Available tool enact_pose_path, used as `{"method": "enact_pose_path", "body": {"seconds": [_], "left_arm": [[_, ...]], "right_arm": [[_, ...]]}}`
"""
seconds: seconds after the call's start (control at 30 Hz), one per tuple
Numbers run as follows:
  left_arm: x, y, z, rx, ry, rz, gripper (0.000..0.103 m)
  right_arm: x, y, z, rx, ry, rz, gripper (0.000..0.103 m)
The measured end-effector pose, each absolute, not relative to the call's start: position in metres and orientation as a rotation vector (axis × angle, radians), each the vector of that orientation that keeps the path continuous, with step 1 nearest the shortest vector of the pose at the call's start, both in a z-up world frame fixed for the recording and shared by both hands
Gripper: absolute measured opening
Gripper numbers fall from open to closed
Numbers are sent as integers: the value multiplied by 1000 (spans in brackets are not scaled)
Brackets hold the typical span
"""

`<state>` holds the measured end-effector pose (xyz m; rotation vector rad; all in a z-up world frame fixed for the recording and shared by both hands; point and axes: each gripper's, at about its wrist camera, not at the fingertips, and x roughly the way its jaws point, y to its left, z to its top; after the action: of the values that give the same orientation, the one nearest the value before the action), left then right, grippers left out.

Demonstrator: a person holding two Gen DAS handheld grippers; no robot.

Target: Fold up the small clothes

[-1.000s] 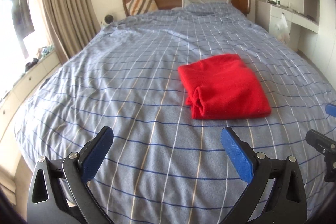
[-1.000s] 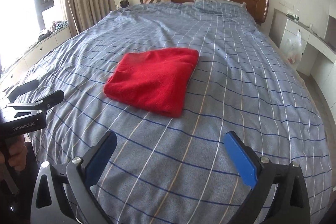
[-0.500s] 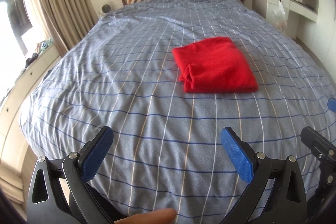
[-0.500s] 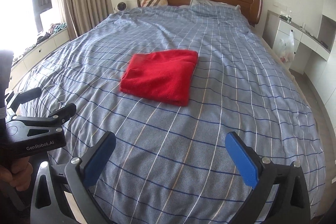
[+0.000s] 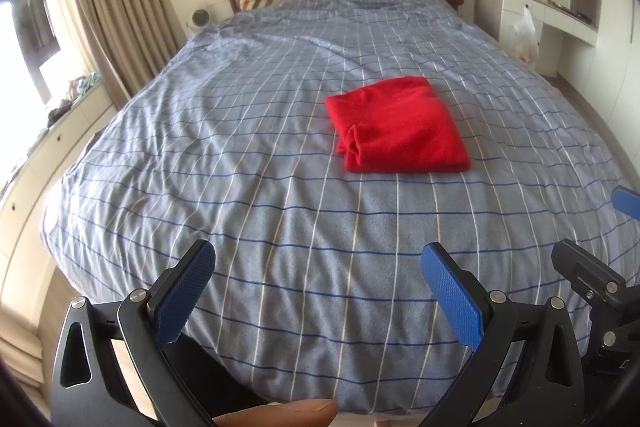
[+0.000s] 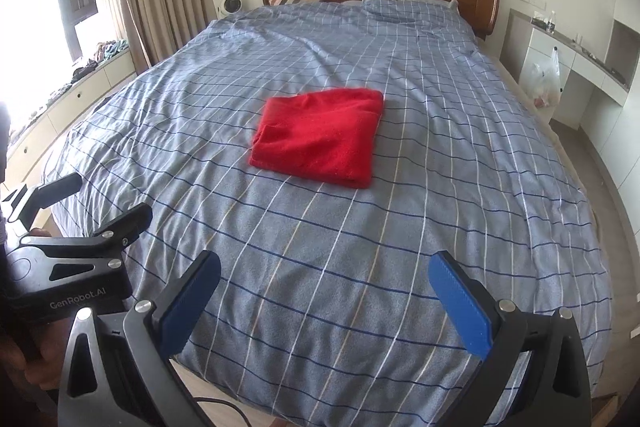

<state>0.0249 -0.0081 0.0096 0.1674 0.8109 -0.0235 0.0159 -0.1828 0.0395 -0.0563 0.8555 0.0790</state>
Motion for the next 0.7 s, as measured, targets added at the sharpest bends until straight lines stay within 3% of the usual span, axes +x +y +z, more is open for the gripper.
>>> {"method": "enact_pose_path", "body": {"seconds": [0.7], "left_arm": [[8, -18, 29, 133, 767, -27, 103]], "right_arm": [[2, -192, 53, -79, 819, 12, 102]]}}
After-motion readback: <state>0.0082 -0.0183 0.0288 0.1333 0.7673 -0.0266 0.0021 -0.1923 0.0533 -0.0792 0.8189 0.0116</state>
